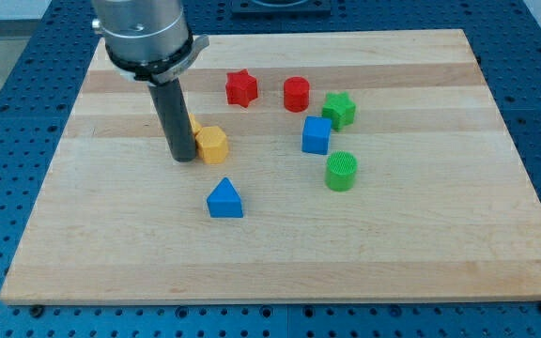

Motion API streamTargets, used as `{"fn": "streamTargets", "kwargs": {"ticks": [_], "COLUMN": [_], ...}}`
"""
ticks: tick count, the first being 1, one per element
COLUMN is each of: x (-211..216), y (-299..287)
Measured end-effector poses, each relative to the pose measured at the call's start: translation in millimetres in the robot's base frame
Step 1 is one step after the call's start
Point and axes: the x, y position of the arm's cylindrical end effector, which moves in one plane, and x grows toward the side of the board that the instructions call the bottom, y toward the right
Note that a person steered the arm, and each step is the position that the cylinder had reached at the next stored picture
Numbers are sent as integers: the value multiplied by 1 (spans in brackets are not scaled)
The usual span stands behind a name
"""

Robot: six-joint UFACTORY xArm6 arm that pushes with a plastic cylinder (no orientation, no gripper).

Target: Move the yellow heart to the bottom left of the red circle

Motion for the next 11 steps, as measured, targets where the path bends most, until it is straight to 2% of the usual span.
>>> {"fn": "streamTargets", "kwargs": {"ticks": [2,3,5,8,9,11], "x": [-17,-39,-38,-37,-37,-45], "y": [-41,-44,-23,61,69,43]}}
